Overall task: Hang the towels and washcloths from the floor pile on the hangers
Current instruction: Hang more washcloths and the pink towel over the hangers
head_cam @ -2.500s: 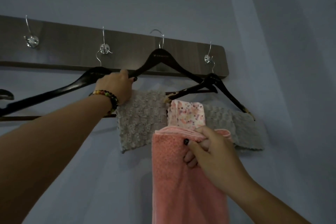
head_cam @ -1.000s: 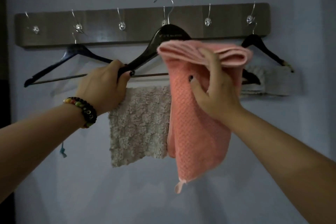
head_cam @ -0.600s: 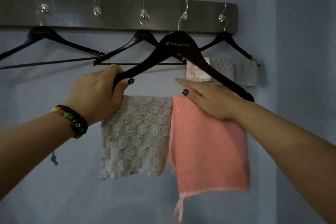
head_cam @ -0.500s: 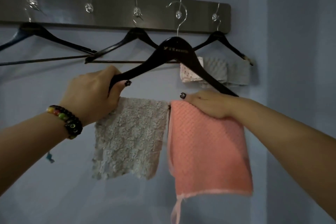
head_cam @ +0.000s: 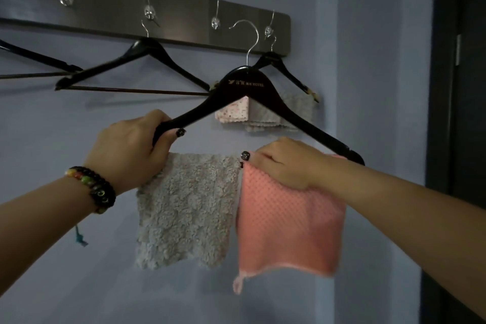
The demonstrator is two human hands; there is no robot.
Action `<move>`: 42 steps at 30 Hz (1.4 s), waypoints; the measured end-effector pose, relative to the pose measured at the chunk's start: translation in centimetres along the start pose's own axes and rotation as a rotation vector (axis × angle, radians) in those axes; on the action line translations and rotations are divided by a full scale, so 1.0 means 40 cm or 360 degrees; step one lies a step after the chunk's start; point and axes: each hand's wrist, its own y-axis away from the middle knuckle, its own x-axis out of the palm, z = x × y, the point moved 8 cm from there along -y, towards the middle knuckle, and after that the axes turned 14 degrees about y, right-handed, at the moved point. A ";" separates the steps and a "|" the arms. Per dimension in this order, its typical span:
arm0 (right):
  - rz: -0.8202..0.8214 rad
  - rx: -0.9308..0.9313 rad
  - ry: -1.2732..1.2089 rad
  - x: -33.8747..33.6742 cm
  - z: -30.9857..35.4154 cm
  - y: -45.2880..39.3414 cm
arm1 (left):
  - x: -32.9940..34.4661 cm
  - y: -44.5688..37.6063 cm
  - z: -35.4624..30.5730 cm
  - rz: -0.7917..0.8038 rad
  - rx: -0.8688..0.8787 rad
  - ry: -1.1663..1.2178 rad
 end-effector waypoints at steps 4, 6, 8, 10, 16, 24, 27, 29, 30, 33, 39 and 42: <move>-0.0551 -0.0118 0.0251 -0.068 -0.014 0.045 | 0.026 -0.020 -0.022 -0.0008 0.0009 -0.0016; -0.1160 -0.0186 0.0331 -0.138 -0.026 0.101 | 0.030 -0.027 -0.019 -0.0054 -0.0031 0.0006; -0.1381 -0.0032 0.0375 -0.170 -0.073 0.129 | 0.039 -0.033 -0.015 -0.0084 -0.0081 0.0025; -0.1286 0.0250 0.0379 -0.172 -0.141 0.127 | 0.046 -0.042 -0.013 -0.0110 -0.0133 0.0034; -0.0626 0.0427 -0.0070 -0.103 -0.310 0.072 | 0.073 -0.064 -0.038 -0.0137 -0.0128 -0.0028; -0.0899 0.0323 0.0242 -0.069 -0.344 0.049 | 0.135 -0.090 -0.028 -0.0205 -0.0287 0.0024; -0.0895 0.0315 0.0194 -0.035 -0.359 0.024 | 0.164 -0.081 -0.006 -0.0222 -0.0299 0.0022; -0.0866 0.0310 0.0174 -0.012 -0.369 -0.003 | 0.183 -0.078 0.016 -0.0203 -0.0325 -0.0007; -0.0861 0.0303 0.0154 -0.003 -0.373 -0.020 | 0.191 -0.080 0.030 -0.0189 -0.0344 -0.0033; -0.0860 0.0274 0.0093 0.016 -0.384 -0.086 | 0.202 -0.108 0.075 -0.0178 -0.0361 -0.0154; -0.0936 0.0280 0.0159 0.015 -0.403 -0.264 | 0.214 -0.233 0.202 -0.0138 -0.0369 -0.0339; -0.0950 0.0355 0.0253 0.009 -0.426 -0.361 | 0.218 -0.323 0.268 -0.0124 -0.0296 -0.0396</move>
